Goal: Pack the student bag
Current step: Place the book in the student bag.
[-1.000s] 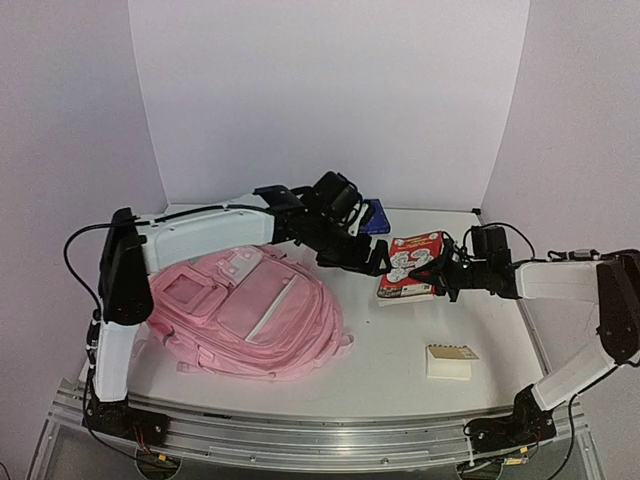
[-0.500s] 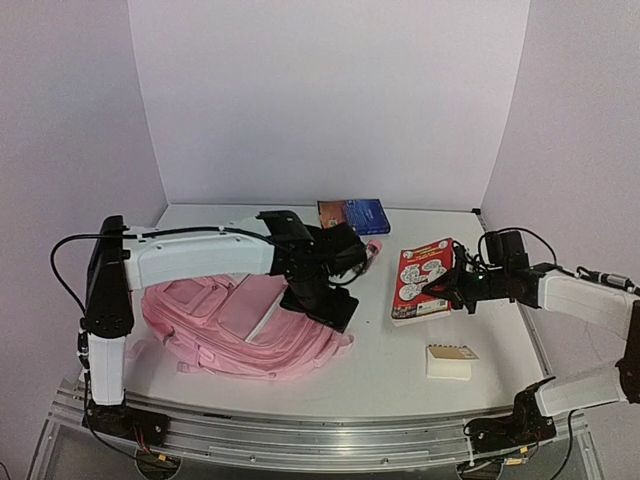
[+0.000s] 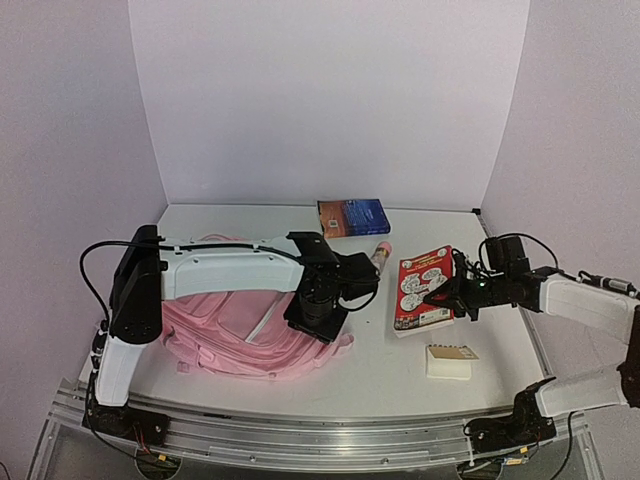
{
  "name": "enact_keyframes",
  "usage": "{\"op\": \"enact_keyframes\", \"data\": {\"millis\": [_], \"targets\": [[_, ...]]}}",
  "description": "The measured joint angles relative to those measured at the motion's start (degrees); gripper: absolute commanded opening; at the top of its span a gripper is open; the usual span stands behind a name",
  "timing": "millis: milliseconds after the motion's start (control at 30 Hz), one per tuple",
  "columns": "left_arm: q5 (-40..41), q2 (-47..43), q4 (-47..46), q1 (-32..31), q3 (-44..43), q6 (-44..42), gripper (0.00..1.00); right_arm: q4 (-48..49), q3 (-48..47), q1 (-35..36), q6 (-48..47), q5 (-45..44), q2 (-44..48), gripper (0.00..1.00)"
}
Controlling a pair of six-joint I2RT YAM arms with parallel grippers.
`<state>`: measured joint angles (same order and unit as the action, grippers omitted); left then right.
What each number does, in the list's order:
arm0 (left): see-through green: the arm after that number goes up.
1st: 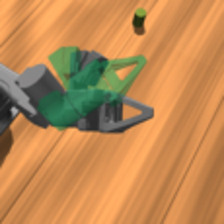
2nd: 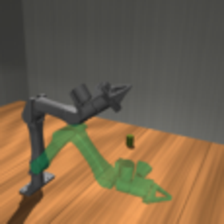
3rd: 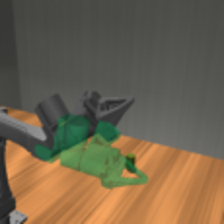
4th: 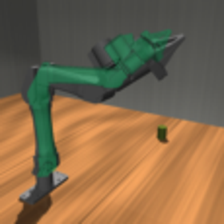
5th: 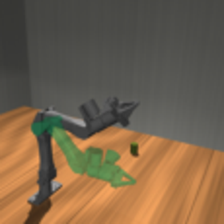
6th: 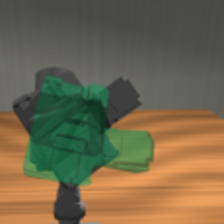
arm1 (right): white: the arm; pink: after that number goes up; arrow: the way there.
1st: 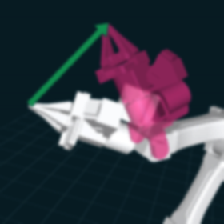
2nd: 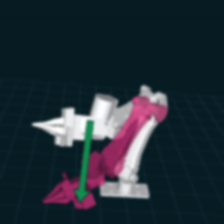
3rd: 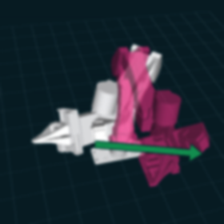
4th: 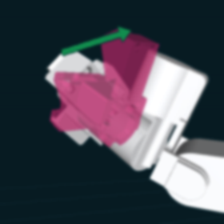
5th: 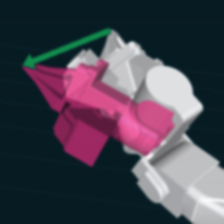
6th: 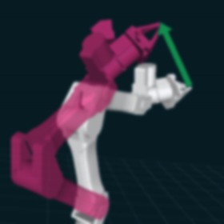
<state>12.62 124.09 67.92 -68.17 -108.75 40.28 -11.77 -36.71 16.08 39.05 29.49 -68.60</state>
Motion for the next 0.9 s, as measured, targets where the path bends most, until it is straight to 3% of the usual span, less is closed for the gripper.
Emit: {"op": "enact_keyframes", "data": {"millis": [300,500,667,800,900], "targets": [[-2.69,-0.04,-2.34,2.25,1.87,-0.06,0.39,-0.39,0.02,0.0,-0.59,0.26,0.0,0.0],[-4.14,-0.02,-3.53,2.61,2.1,-1.18,0.29,-0.75,0.02,0.0,-0.72,0.26,0.0,0.0],[-3.9,0.77,-3.41,2.8,0.91,-1.45,0.27,-1.25,0.03,0.0,-0.72,0.24,0.0,0.0],[-3.85,1.75,-3.47,2.89,0.64,-1.48,0.0,-1.38,0.1,0.0,-0.72,0.17,0.0,0.0],[-3.85,2.11,-3.71,2.88,0.43,-1.33,0.0,-1.42,0.11,0.0,-0.72,0.02,0.0,0.0]]}}
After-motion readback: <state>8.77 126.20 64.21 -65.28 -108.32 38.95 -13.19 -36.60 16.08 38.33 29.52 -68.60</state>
